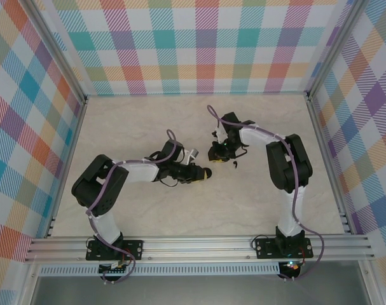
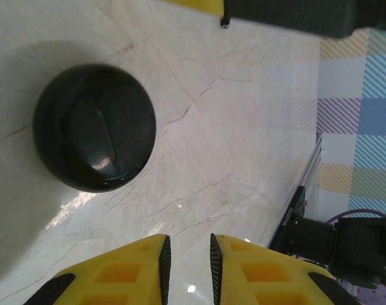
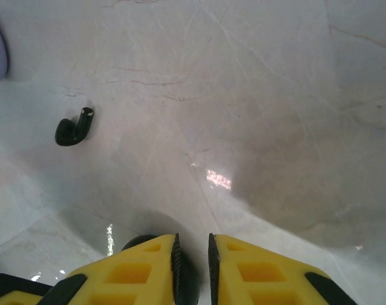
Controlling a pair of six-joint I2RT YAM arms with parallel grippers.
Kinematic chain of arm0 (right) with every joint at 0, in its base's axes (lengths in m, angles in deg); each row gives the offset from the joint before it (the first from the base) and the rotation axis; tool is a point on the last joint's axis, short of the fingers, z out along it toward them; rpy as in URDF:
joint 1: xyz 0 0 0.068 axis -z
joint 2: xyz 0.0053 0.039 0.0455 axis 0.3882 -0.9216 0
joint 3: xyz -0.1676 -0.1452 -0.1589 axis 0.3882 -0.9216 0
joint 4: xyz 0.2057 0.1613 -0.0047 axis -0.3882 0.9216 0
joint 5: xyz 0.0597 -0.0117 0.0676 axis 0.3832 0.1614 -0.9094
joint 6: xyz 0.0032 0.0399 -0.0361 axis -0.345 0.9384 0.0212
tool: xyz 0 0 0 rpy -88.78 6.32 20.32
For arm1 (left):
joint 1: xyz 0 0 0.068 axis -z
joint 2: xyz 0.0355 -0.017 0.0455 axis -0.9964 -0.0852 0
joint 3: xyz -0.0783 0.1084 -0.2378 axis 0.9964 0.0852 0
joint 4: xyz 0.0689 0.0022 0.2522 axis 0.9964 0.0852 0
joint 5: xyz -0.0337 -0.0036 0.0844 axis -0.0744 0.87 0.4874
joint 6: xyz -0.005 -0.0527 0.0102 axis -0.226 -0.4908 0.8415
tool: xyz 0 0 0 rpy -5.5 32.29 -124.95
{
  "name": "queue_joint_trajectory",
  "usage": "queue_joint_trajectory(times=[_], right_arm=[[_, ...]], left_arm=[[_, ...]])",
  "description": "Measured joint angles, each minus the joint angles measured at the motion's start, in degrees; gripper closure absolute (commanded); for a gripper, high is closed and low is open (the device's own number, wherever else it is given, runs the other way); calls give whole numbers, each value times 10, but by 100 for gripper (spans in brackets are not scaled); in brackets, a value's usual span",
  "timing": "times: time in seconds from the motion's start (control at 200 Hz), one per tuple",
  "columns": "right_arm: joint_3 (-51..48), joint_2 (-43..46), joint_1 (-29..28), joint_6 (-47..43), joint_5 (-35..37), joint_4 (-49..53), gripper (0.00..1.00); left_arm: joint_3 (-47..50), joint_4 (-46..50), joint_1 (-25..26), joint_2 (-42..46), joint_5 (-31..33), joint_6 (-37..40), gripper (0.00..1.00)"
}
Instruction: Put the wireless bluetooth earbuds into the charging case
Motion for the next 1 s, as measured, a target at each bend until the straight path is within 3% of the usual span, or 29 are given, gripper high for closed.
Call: queue_joint_trajectory(times=[0.225, 0.58, 1.0], right_arm=[[23, -21, -4, -10, 0, 22, 78], [41, -43, -19, -34, 8, 54, 77], [42, -37, -25, -46, 48, 78, 76]], left_arm=[[-3, -6, 14, -33, -1, -11, 72], [-18, -14, 15, -56, 2, -15, 75], [-49, 46, 16, -59, 73, 4, 77]])
